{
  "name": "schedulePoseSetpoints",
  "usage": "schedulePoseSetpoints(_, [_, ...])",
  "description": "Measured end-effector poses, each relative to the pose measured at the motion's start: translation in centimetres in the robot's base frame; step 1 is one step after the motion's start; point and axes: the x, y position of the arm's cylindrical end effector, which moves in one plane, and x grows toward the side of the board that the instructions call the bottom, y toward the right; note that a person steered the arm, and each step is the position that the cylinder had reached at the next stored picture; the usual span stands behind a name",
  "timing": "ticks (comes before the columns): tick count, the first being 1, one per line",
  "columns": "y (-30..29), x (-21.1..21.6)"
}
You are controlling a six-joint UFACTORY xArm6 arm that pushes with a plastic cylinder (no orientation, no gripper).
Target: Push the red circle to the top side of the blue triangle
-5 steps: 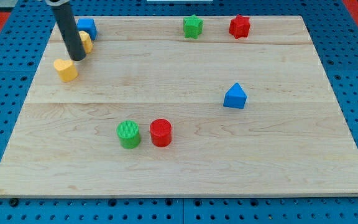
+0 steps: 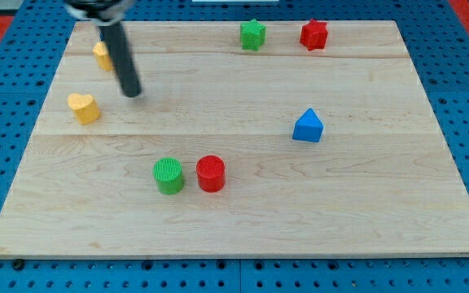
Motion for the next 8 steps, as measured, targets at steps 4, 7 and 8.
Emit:
schedulePoseSetpoints(4, [18.3,13.7])
schedulePoseSetpoints(7, [12.0,15.7])
schedulePoseSetpoints(8, [11.0,14.5])
